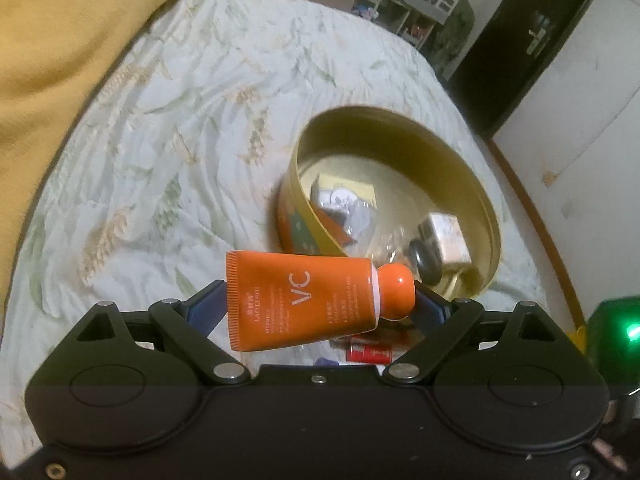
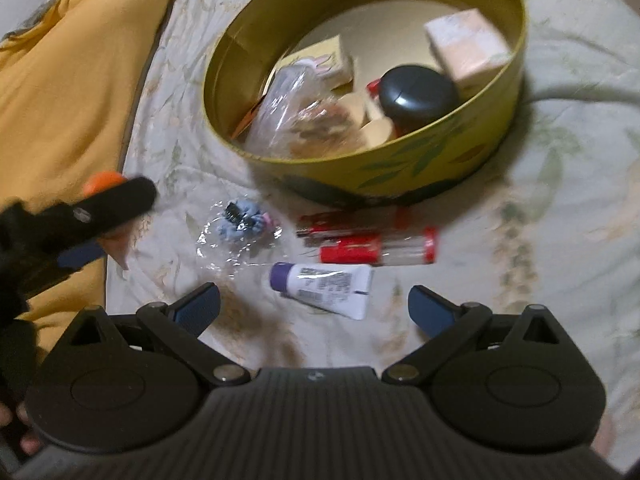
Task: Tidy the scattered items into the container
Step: 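Grasp the white purple-capped tube with the right gripper while the left gripper holds the VC tube, then carry the VC tube over the tin and open the left gripper while the right gripper holds the white tube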
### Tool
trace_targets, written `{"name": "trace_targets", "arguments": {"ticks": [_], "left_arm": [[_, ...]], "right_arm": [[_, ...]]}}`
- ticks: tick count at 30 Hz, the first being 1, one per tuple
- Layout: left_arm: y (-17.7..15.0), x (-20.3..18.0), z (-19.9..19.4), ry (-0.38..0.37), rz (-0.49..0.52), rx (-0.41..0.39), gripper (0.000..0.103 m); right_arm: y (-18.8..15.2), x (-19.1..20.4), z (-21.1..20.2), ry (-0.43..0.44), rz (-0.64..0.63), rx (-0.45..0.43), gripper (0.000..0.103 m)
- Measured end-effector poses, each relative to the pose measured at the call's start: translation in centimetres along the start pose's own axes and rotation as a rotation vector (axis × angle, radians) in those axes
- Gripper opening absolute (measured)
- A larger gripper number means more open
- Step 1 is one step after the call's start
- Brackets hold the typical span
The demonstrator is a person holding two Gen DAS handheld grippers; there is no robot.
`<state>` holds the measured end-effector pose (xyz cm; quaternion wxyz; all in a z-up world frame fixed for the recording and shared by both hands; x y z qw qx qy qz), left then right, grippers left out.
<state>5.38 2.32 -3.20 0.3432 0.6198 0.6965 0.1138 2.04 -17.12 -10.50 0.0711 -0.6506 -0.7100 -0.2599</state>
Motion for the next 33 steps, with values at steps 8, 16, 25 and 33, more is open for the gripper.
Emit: {"name": "trace_targets", "arguments": {"ticks": [8,16,25,33], "left_arm": [[0.9,0.9,-0.5,0.008,-0.027,-0.028,0.092],[1.0,1.0,-0.3,0.010,-0.034,-0.025,0.092],[0.6,0.8,0.1,0.014,-0.022,-0.015,0.092],[0.1,-0.1,0.9,0.033,0.024,0.003,0.092]], "right_arm": [[-0.7,1.5,3.4,-0.090,0.037,-0.019,0.097],[-1.6,2.0,4.9,-0.177,0.017,-0.082,0.082],[-2.3,1.1,2.5,-0.117,-0.054,-0.060,0.073],[-2.6,-0.1,-2.7,-0.082,-0.213,-0.016,0.073]]}}
Point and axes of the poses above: each gripper's, at about its wrist camera, not at the fingertips, and z roughly the way its jaws point, x to its left, y to its top, the point moved 5 cm from there along z, roughly the way its jaws point, and after that the axes turned 3 degrees about z, right-handed, at the moved point
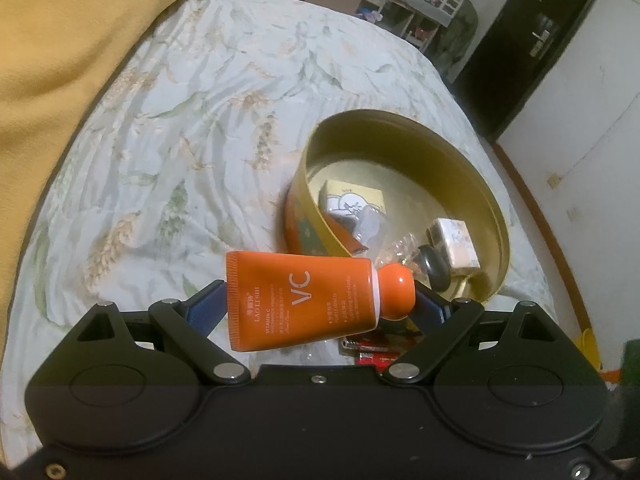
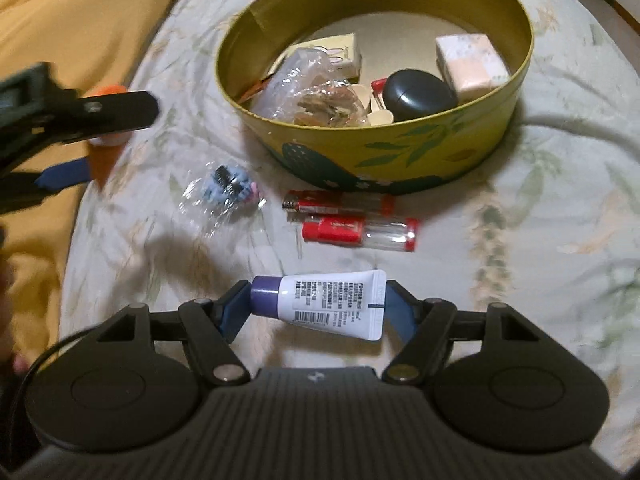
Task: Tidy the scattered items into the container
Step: 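Carry the VC tube over the tin and open the left gripper while the right gripper holds the white tube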
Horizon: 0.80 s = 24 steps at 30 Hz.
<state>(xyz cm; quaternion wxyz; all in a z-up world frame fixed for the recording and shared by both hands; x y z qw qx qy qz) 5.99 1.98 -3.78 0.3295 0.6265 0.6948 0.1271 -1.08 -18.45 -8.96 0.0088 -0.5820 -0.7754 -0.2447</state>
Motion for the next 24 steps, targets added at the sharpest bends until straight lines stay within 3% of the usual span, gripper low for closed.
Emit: {"name": "trace_targets", "arguments": {"ticks": [9,11,24], "left_arm": [[0.8,-2.3,-0.5,-0.010,0.040,0.013,0.092],[1.3,-3.1,-0.5,0.001,0.060,0.013,0.092],[5.8,-9.8,3.3,0.035,0.226,0.039,0.092]], "right_arm": [[0.2,-1.7,-4.5,-0.027,-0.185,-0.018,0.073],[0.4,-2.6,-4.6,-0.043,-0.183,-0.037,0.073],[1.2,-4.9,-5.1,0.064,-0.082,-0.072,0.073]]}}
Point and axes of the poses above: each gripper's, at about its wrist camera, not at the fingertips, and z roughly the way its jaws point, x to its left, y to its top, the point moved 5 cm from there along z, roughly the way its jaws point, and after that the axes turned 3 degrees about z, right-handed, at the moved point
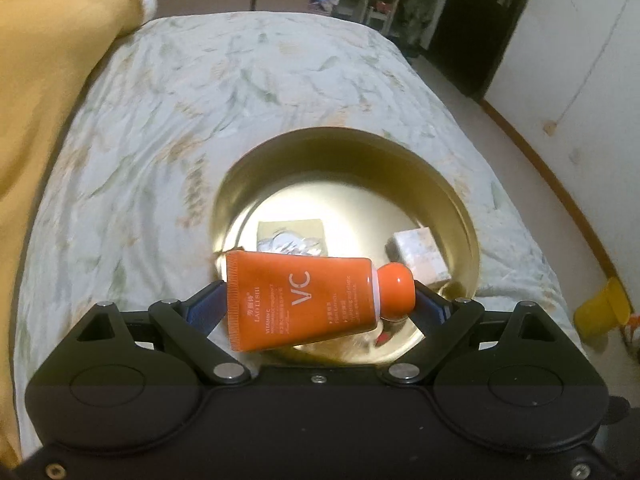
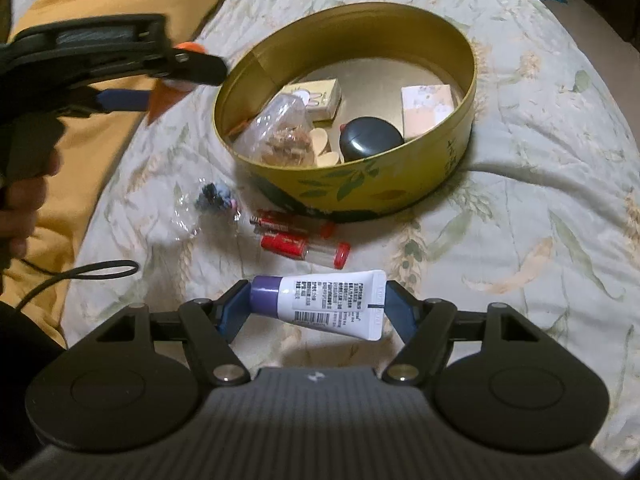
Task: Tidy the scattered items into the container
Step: 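Carry the VC tube over the tin and open the left gripper while the right gripper holds the white tube, then grasp the clear bag with blue item with the left gripper while the right gripper holds the white tube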
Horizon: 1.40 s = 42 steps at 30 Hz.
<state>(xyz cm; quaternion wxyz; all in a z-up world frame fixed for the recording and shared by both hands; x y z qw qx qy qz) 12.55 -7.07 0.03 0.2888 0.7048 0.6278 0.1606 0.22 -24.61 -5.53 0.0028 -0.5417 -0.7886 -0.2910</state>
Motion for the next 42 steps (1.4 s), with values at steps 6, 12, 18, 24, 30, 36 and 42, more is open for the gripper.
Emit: {"name": "trace_targets", "arguments": {"ticks": [6,12,18,24,30,36,42], "left_arm": [[2.3,-2.6,3.6,0.018,0.064,0.030,0.093],[3.7,-2.4,4.8,0.036,0.045,0.026,0.101],[3.3,0.1,3.7,0.058,0.052,0.027,0.101],[0.5,3.6,3.0,0.087,0.047,0.075,0.101],[-3.1,5.7,3.3,0.102,0.061,0.134,0.101],[-6.2,6.5,4.7,0.110,0.052,0.189,0.101],[-8.3,6.8,6.4,0.119,0.044,0.240,0.097]], "right_arm": [[0.5,-1.1,0.3,0.024,0.050,0.001,0.073],[0.7,-1.8,0.8,0.042,0.083,0.018,0.073],[1.1,-2.3,0.7,0.055,0.109,0.008,0.073],[1.2,-2.8,0.4,0.054,0.134,-0.002,0.073],[1.4,-3.0,0.4,0.050,0.145,-0.006,0.073],[1.4,-3.3,0.4,0.045,0.164,-0.007,0.073],[1.4,-3.4,0.6,0.044,0.170,-0.005,0.073]]}}
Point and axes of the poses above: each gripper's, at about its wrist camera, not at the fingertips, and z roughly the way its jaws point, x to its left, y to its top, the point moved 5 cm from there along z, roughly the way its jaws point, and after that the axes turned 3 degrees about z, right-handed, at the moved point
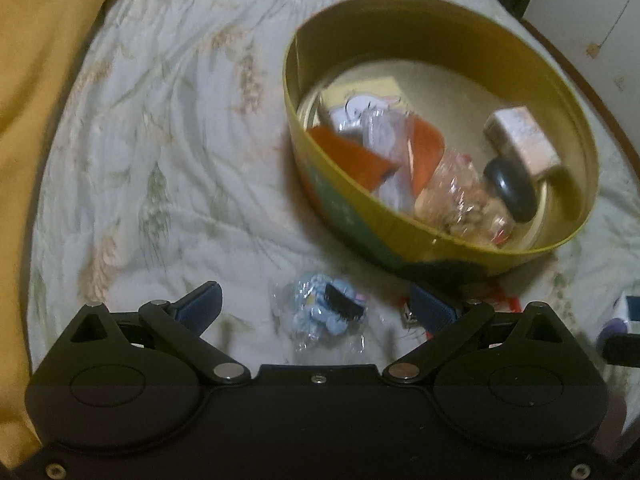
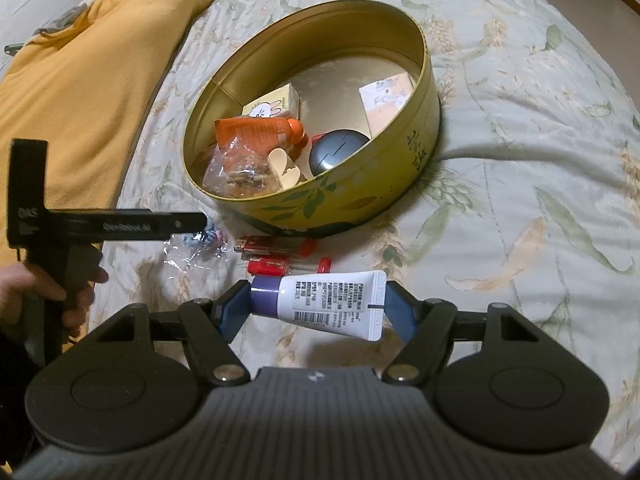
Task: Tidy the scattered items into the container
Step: 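Grasp the clear bag with blue item with the left gripper while the right gripper holds the white tube, then carry the white tube over the tin and open the right gripper while the left gripper holds the bag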
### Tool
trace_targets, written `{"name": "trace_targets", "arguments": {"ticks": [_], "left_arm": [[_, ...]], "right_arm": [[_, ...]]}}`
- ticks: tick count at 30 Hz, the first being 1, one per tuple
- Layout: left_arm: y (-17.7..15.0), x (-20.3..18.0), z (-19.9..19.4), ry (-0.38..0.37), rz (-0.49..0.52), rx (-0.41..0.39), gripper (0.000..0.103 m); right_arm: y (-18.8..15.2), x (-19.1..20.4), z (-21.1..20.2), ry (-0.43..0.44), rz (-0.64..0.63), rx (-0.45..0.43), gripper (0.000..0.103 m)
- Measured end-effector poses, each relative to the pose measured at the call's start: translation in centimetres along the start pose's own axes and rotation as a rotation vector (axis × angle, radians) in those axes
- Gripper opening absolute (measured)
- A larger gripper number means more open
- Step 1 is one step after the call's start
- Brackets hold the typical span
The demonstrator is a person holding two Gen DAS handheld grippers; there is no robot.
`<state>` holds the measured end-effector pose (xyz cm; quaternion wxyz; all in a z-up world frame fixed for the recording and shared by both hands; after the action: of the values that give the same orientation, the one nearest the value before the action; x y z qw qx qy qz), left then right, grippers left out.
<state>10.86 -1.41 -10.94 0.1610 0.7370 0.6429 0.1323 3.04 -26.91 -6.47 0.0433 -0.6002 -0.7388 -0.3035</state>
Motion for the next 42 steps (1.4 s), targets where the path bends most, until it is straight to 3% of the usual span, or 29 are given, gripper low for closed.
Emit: {"name": "trace_targets", "arguments": {"ticks": [2,4,7,8,12,30,37,42], "left_arm": [[-0.3,0.0,0.5,-0.008,-0.006,0.017,0.095],[-0.5,-0.1,1.0,-0.017,-0.014,0.034,0.087],[-1.0,0.0,1.8,-0.021,-0.025,0.056,0.055],[-1.2,0.0,2.1,-0.027,-0.033,0.067,0.039],[-1.5,0.1,1.5,-0.069,-0.062,0.065,0.027],[-3.8,-2.7,-4.8,-0.106,-0.041,-0.046,0.026],[-4.9,-4.2,-5.5,-0.148,-0.033,-0.102,0.026],[-5.6,-4.3,-4.5,-0.176,-0.057,-0.090,0.027]], "right_arm": [[0.0,0.0,0.0,0.000,0.001,-0.002,0.073],[0.0,0.0,0.0,0.001,0.000,-0.002,0.073],[0.0,0.1,0.0,0.002,-0.002,-0.002,0.073],[0.0,0.1,0.0,0.002,-0.004,-0.002,0.073],[0.0,0.2,0.0,0.000,0.000,-0.004,0.073],[-0.4,0.2,-0.6,-0.017,0.009,-0.022,0.073],[-0.5,-0.1,-0.9,-0.043,0.023,-0.035,0.073],[-0.1,-0.4,-1.4,-0.058,0.038,-0.057,0.073]]}}
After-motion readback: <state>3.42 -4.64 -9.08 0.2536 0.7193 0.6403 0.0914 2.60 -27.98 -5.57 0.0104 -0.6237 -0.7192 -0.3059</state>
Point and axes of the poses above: each gripper's, at about its wrist camera, not at the fingertips, and z roughly the way its jaws point, x to its left, y to its top, the point moved 5 cm from there along z, roughly the way its jaws point, and after that the axes turned 3 degrees about z, right-handed, at the moved point
